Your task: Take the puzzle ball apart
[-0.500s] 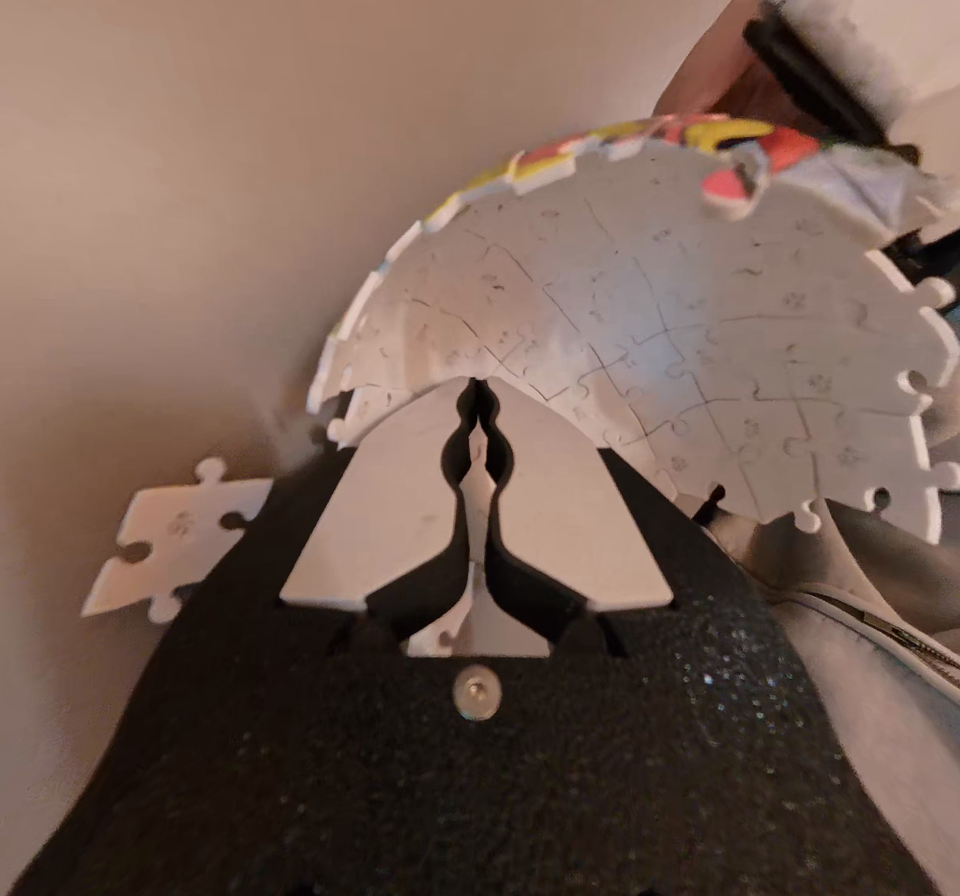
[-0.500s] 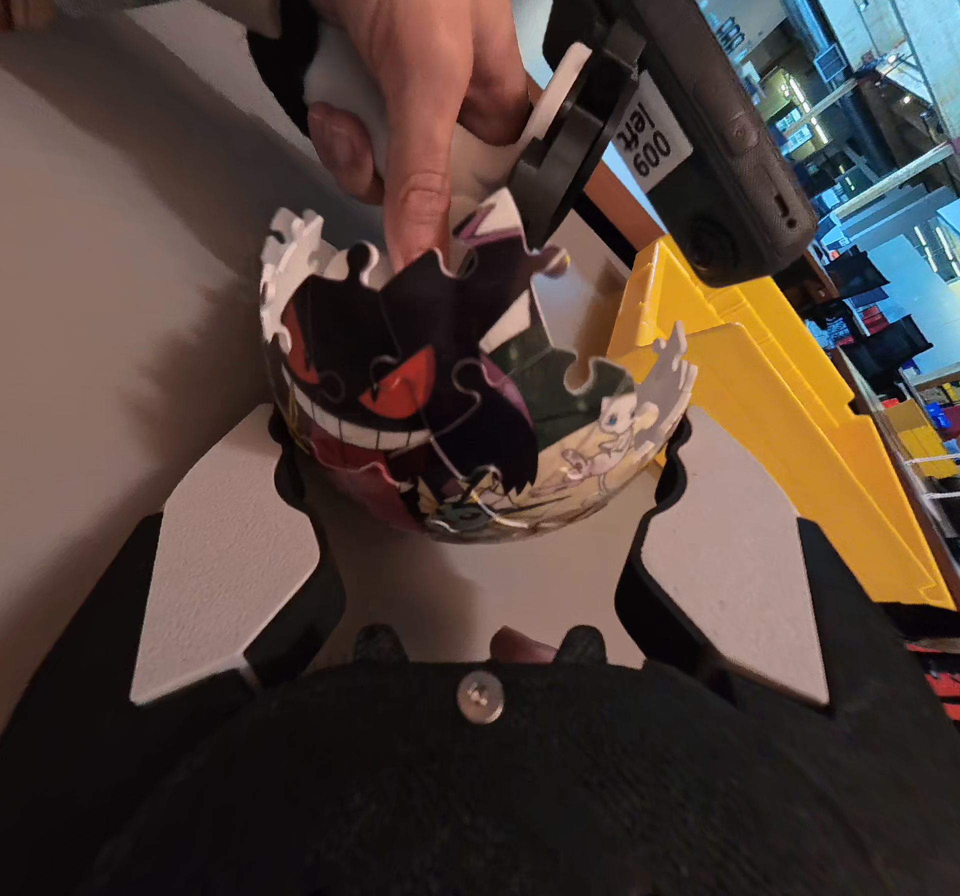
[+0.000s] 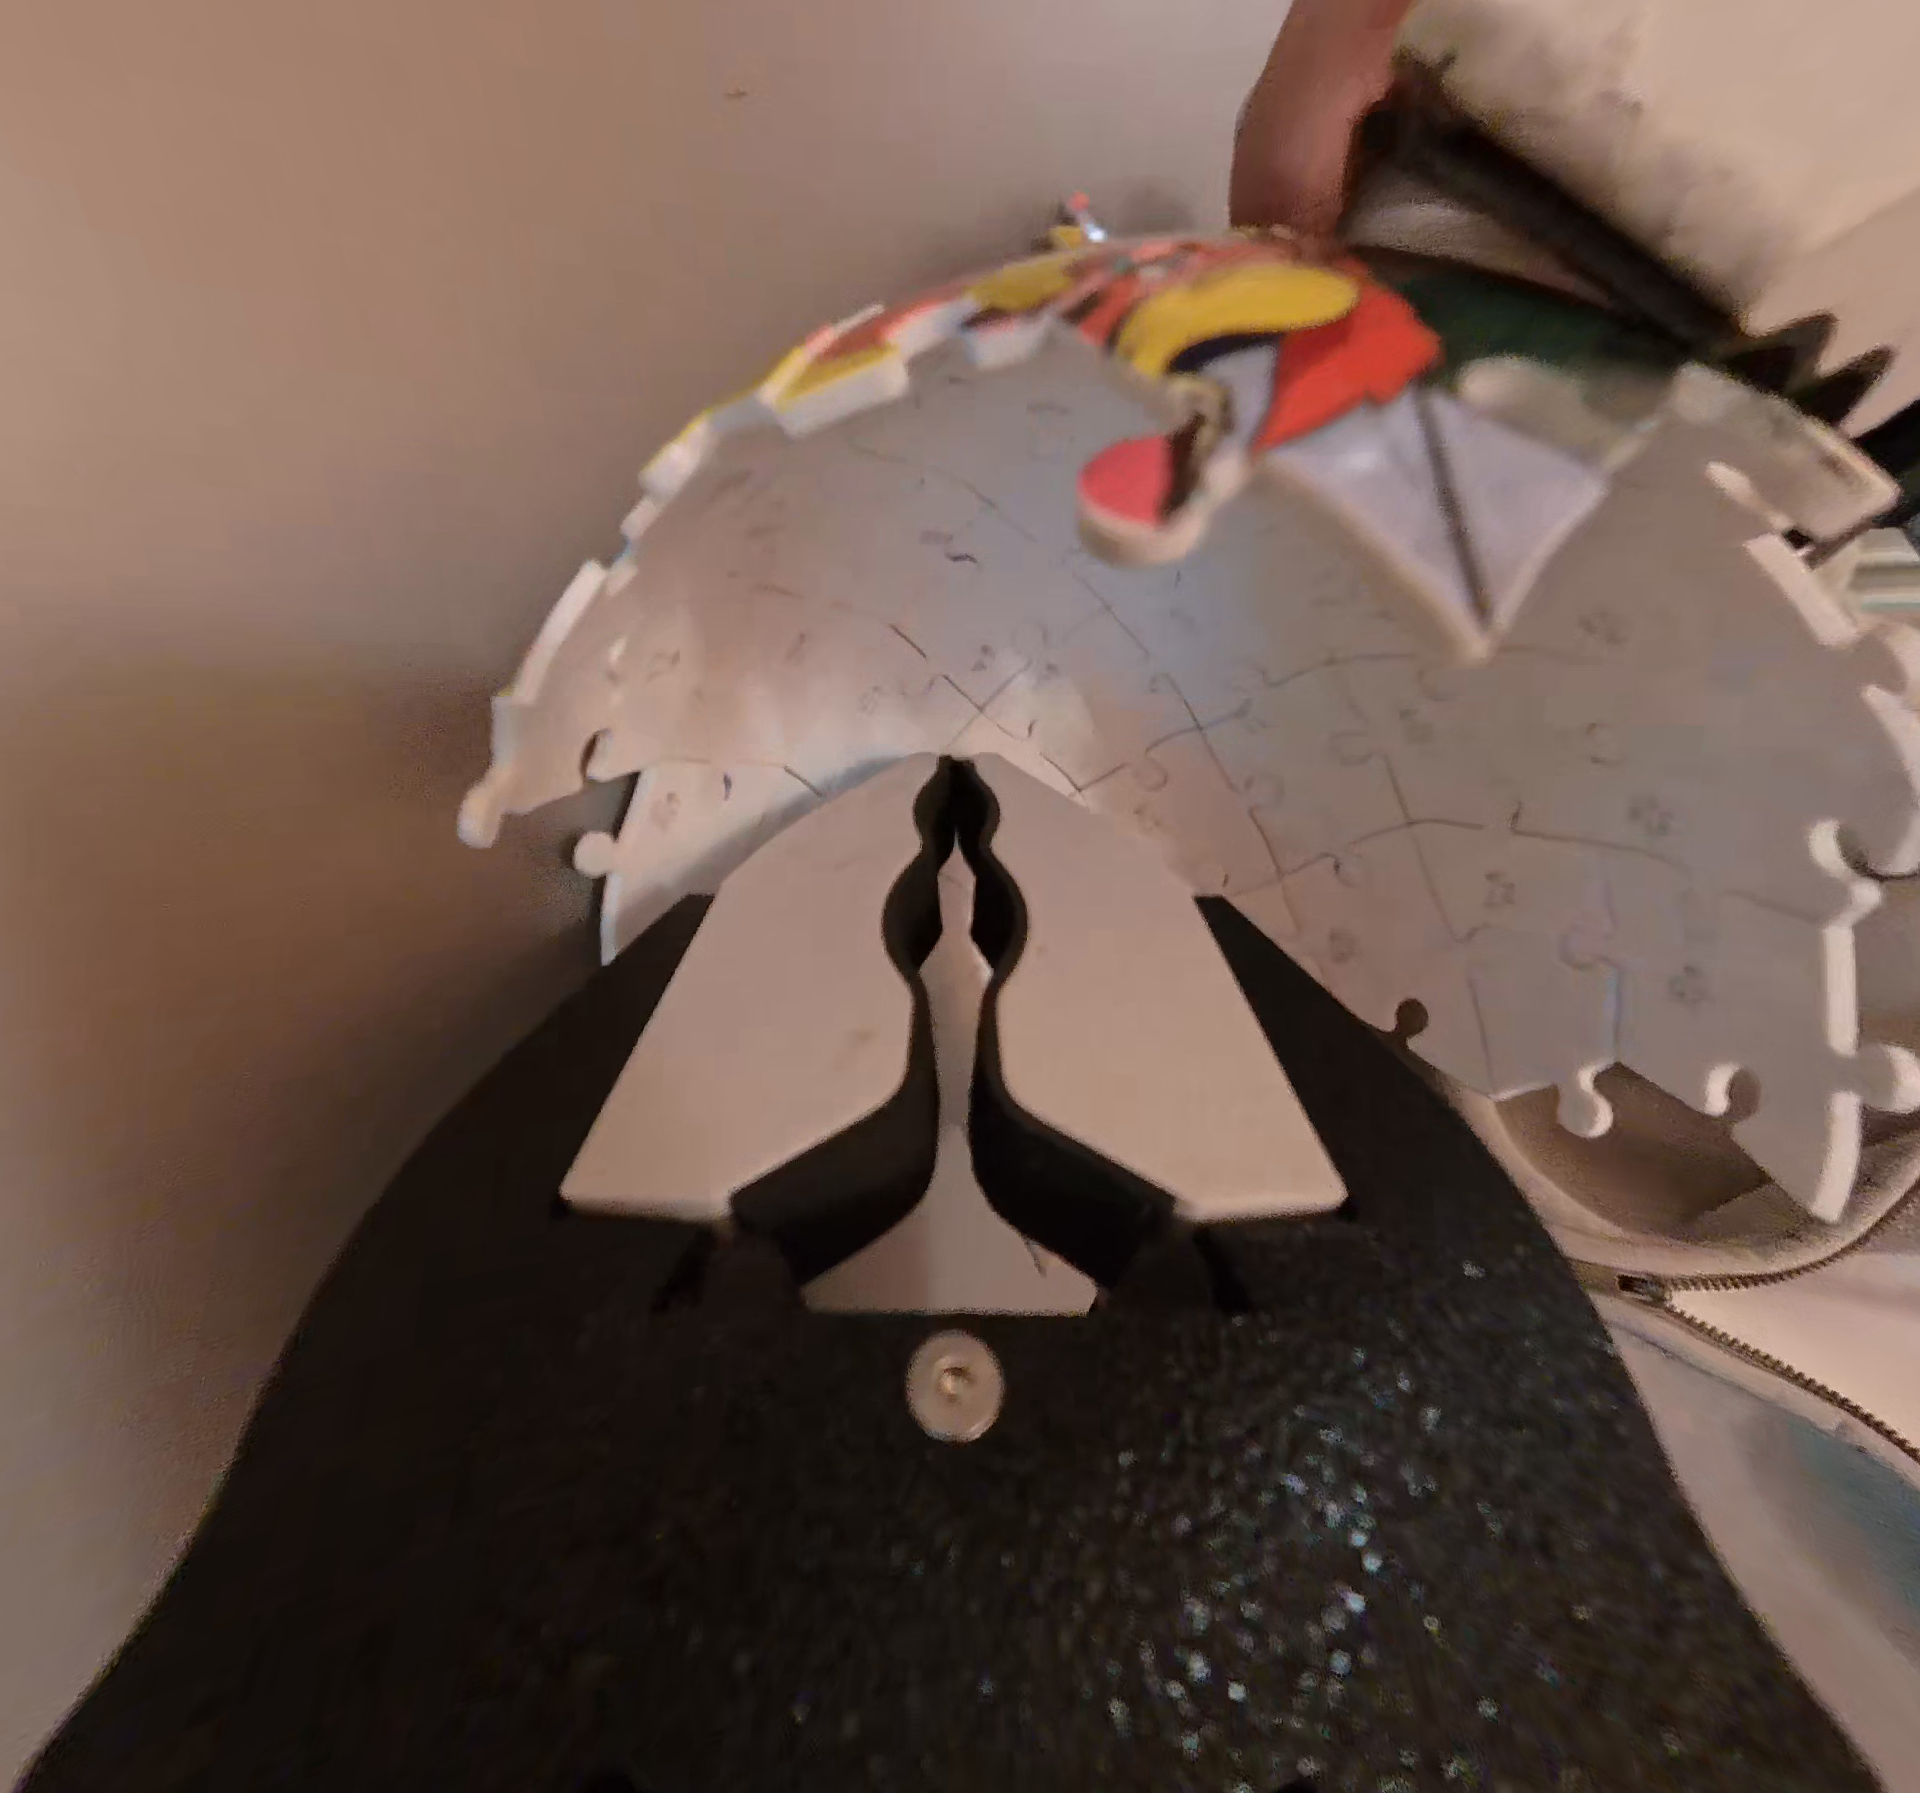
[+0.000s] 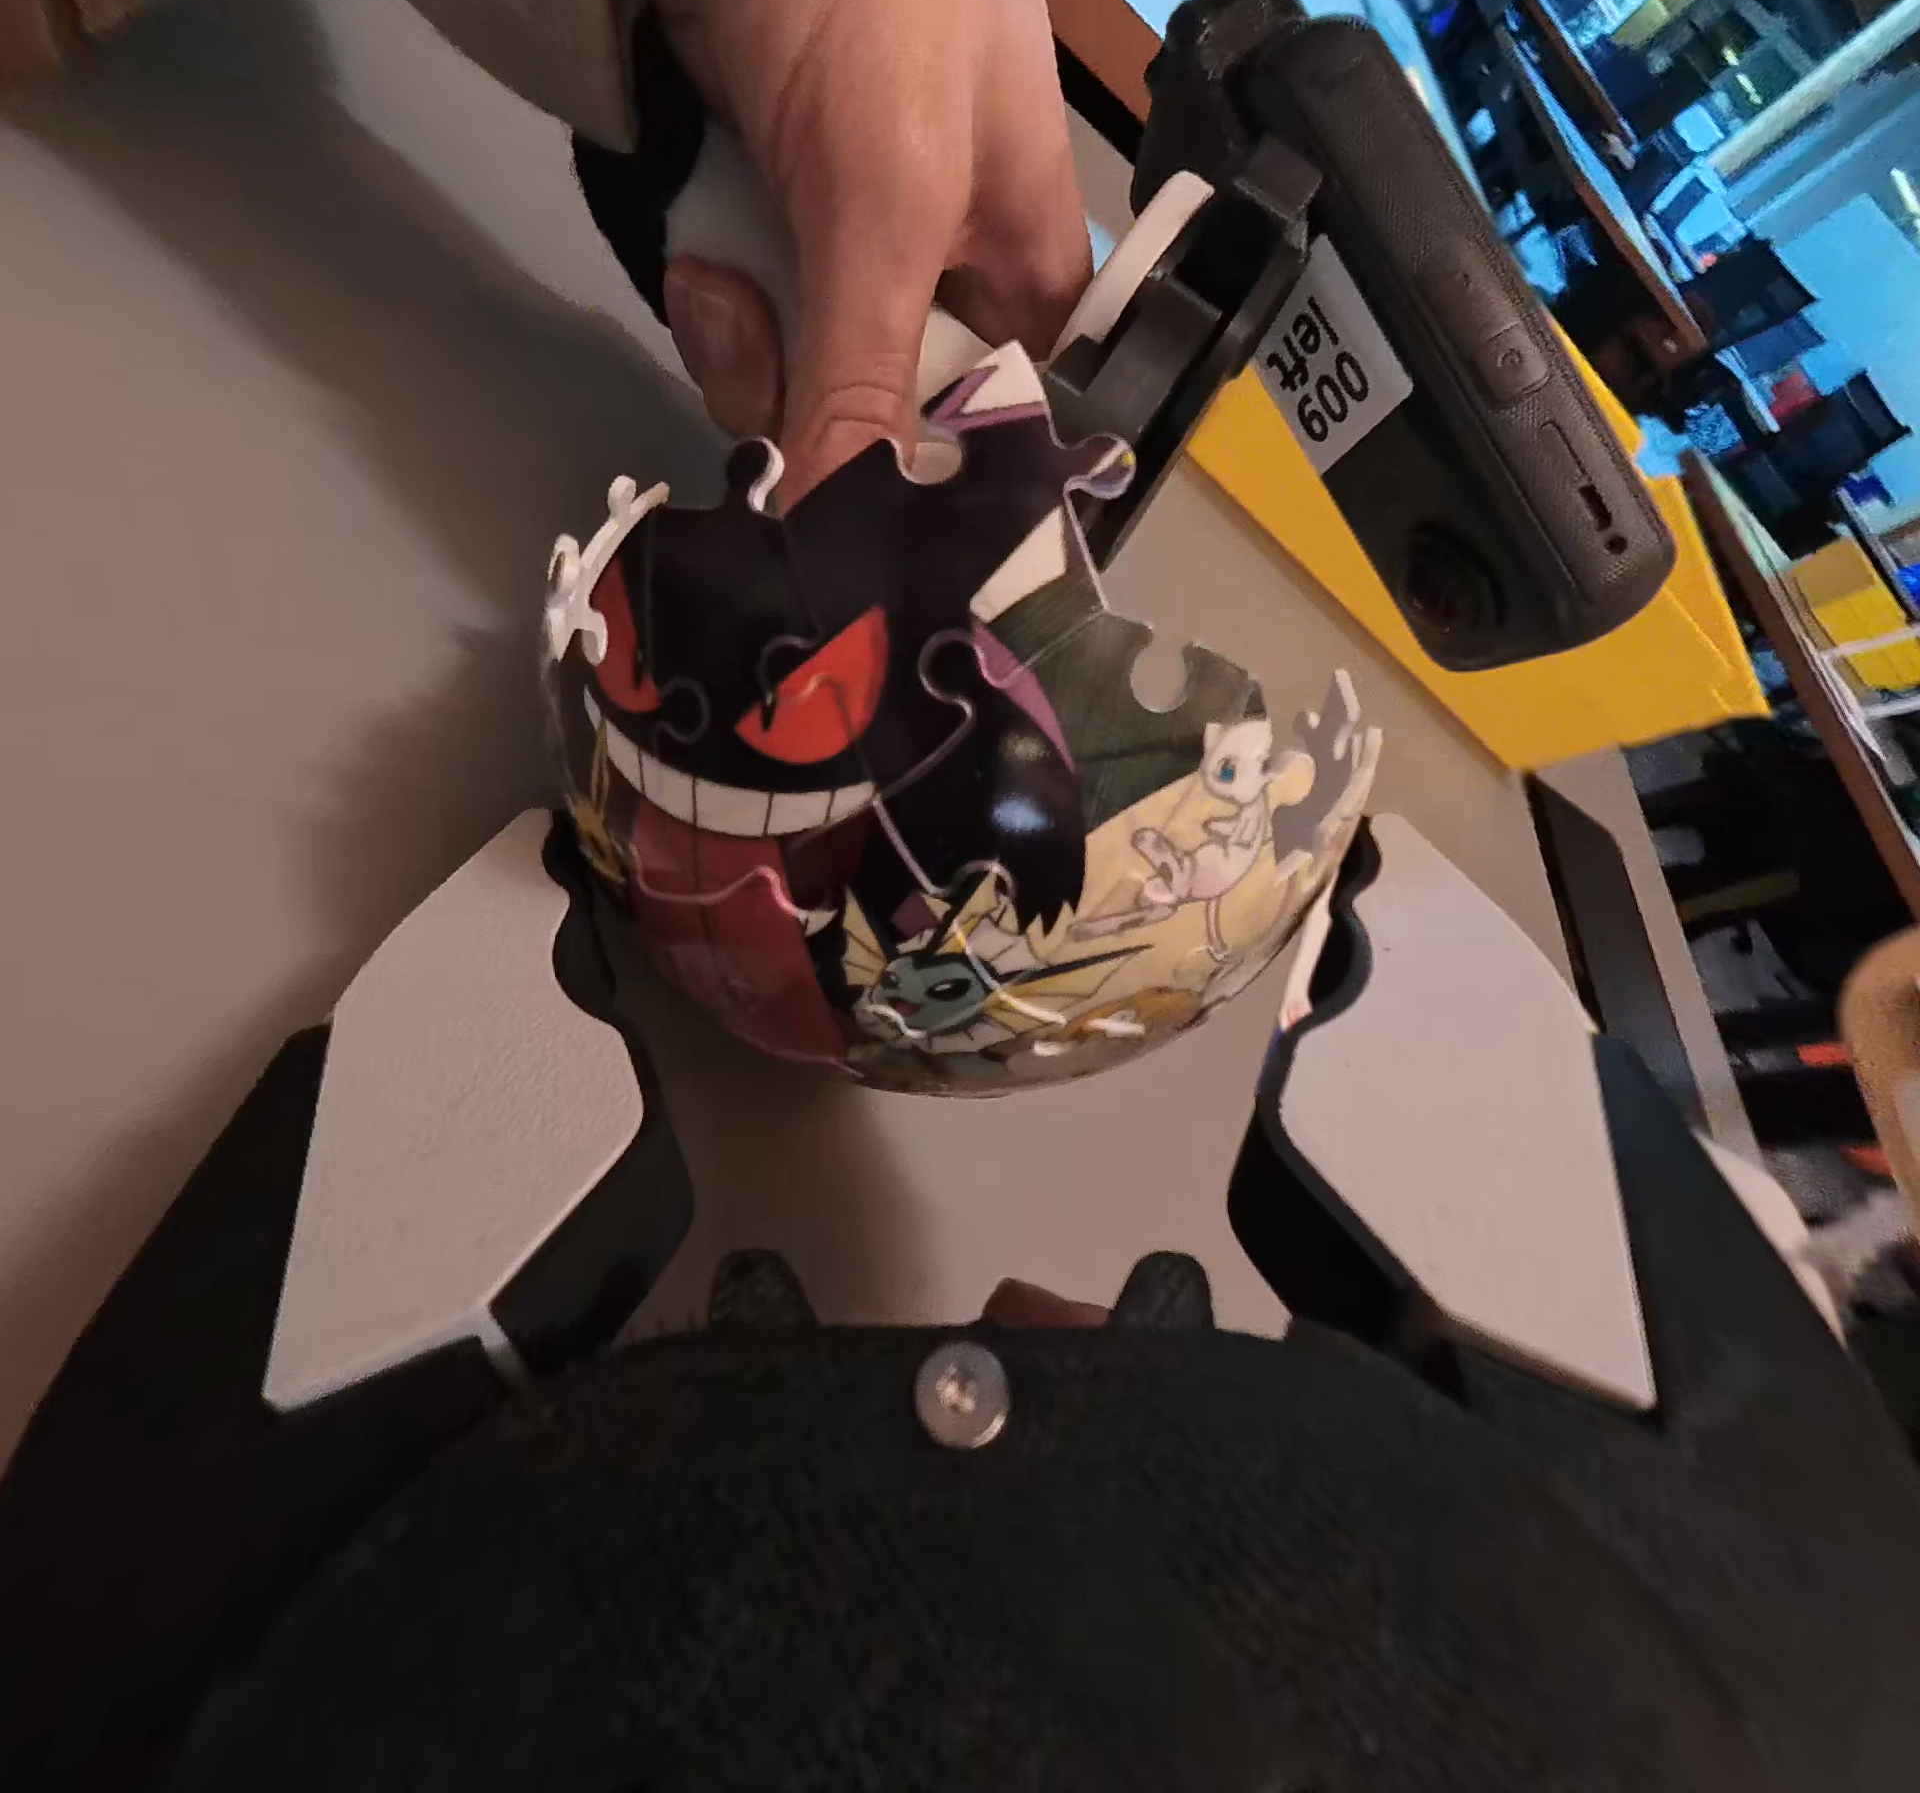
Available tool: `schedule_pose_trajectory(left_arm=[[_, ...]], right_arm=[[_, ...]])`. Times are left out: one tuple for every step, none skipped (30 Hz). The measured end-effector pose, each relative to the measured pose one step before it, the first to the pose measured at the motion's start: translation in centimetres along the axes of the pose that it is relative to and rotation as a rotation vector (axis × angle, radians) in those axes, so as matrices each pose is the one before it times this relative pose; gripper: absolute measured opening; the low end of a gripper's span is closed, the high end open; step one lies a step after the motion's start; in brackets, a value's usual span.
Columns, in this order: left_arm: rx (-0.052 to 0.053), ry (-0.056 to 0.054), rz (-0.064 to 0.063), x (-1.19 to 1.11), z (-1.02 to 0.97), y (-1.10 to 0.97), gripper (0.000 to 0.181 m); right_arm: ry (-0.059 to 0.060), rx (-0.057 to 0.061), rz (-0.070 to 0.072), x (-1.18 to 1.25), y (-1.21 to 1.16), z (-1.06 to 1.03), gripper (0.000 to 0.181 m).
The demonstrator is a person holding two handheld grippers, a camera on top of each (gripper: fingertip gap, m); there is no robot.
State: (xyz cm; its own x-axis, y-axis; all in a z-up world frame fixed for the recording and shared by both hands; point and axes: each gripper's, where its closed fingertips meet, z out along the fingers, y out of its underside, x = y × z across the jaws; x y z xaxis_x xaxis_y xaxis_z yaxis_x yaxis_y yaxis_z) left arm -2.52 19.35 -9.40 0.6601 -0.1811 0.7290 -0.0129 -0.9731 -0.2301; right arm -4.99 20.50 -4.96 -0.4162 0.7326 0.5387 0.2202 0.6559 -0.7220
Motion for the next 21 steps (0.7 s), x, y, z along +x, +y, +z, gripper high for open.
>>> schedule_pose_trajectory(left_arm=[[-0.0177,0.0035,0.0137,0.669,0.942,-0.437,0.000],[-0.0147,0.0076,0.0091,0.640,0.901,-0.461,0.000],[-0.0127,0.0078,0.0062,0.569,0.851,-0.465,0.000],[-0.0105,0.0081,0.0048,0.531,0.772,-0.426,0.000],[-0.0078,0.0103,0.0047,0.534,0.690,-0.425,0.000],[-0.0061,0.0108,0.0026,0.530,0.655,-0.414,0.000],[-0.0045,0.0106,0.0021,0.509,0.606,-0.400,0.000],[-0.0046,0.0134,0.0041,0.534,0.567,-0.345,0.000],[-0.0051,0.0205,0.0054,0.614,0.519,-0.276,0.000],[-0.0102,0.0190,0.0044,0.539,0.497,-0.140,0.000],[-0.0096,0.0069,0.0063,0.309,0.443,-0.063,0.000],[-0.0006,-0.0048,0.0084,0.102,0.261,-0.119,0.000],[-0.0015,-0.0027,0.0063,0.062,0.137,-0.047,0.000],[-0.0024,0.0015,0.0007,0.083,0.089,-0.007,0.000],[0.0062,0.0023,-0.0030,0.072,0.040,-0.087,0.001],[0.0119,0.0065,-0.0033,0.110,-0.002,-0.147,0.004],[0.0126,0.0111,-0.0002,0.178,-0.047,-0.115,0.007],[0.0102,0.0066,0.0001,0.090,-0.055,-0.067,0.010],[0.0055,-0.0015,-0.0016,-0.010,-0.070,0.006,0.012],[0.0050,-0.0027,0.0009,-0.012,-0.096,0.003,0.015],[0.0063,-0.0012,0.0043,0.047,-0.141,-0.014,0.018]], right_arm=[[0.0237,-0.0025,-0.0001,-0.105,0.524,-1.121,0.133],[0.0166,-0.0099,0.0016,-0.114,0.569,-1.023,0.133],[0.0108,-0.0155,0.0069,-0.067,0.574,-0.955,0.133],[0.0107,-0.0062,0.0051,0.009,0.454,-0.886,0.133],[0.0098,0.0007,0.0040,0.029,0.334,-0.783,0.133],[0.0066,-0.0007,0.0041,0.014,0.309,-0.647,0.133],[0.0036,0.0013,-0.0062,-0.021,0.221,-0.600,0.133],[0.0076,0.0003,-0.0169,0.011,0.166,-0.557,0.133],[0.0036,-0.0039,-0.0200,-0.056,0.229,-0.493,0.133],[-0.0129,-0.0023,-0.0247,-0.246,0.232,-0.461,0.133],[-0.0049,-0.0060,-0.0184,-0.054,0.267,-0.409,0.133],[-0.0013,-0.0220,-0.0048,0.102,0.434,-0.321,0.133],[-0.0035,-0.0244,0.0001,0.124,0.406,-0.255,0.132],[-0.0040,-0.0132,-0.0003,0.105,0.185,-0.279,0.133],[0.0011,0.0002,0.0062,0.122,-0.003,-0.245,0.132],[0.0010,0.0107,0.0181,0.099,-0.105,-0.207,0.132],[-0.0091,0.0195,0.0202,-0.086,-0.223,-0.185,0.132],[-0.0048,0.0115,0.0163,-0.037,-0.127,-0.172,0.132],[-0.0056,-0.0050,0.0046,-0.034,0.075,-0.141,0.131],[-0.0033,-0.0092,0.0001,0.033,0.122,-0.086,0.131],[-0.0021,-0.0027,0.0054,0.040,0.034,-0.042,0.131]])
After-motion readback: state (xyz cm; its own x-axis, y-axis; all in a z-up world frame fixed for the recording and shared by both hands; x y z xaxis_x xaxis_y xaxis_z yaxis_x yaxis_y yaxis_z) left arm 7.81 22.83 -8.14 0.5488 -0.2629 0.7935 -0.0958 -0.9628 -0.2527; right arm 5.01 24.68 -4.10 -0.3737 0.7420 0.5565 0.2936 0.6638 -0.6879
